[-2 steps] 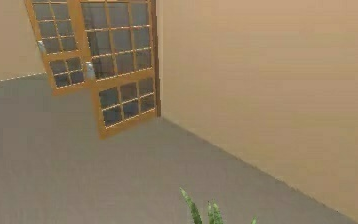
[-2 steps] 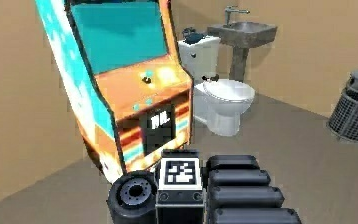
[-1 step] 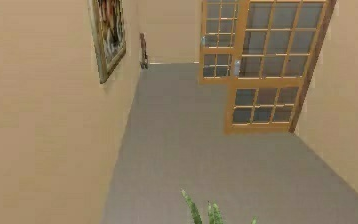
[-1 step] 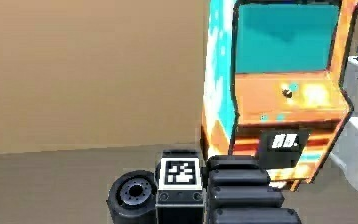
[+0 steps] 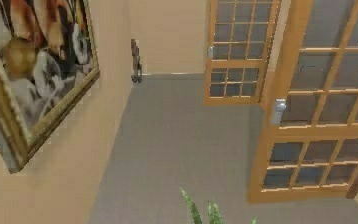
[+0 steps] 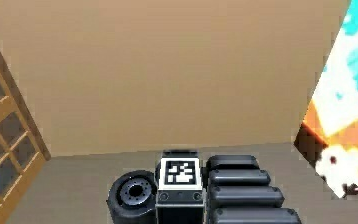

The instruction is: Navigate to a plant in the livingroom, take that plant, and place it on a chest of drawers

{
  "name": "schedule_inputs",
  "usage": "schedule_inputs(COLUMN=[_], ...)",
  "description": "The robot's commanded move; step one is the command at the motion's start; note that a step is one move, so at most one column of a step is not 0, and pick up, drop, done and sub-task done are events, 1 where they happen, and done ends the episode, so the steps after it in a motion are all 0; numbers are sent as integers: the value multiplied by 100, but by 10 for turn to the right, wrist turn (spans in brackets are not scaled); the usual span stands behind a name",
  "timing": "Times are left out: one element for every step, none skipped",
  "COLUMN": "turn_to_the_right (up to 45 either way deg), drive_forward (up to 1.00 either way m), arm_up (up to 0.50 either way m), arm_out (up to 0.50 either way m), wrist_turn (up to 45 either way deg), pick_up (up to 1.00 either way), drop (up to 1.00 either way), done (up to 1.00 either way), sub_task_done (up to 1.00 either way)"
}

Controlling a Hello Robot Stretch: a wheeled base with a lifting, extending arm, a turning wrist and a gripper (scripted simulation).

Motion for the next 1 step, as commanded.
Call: schedule_inputs(turn_to_the_right=[0], drive_forward=[100], arm_up=[0], arm_out=[0], wrist_turn=[0], pick_up=[0], drop=[0], done=[0], sub_task_done=[0])
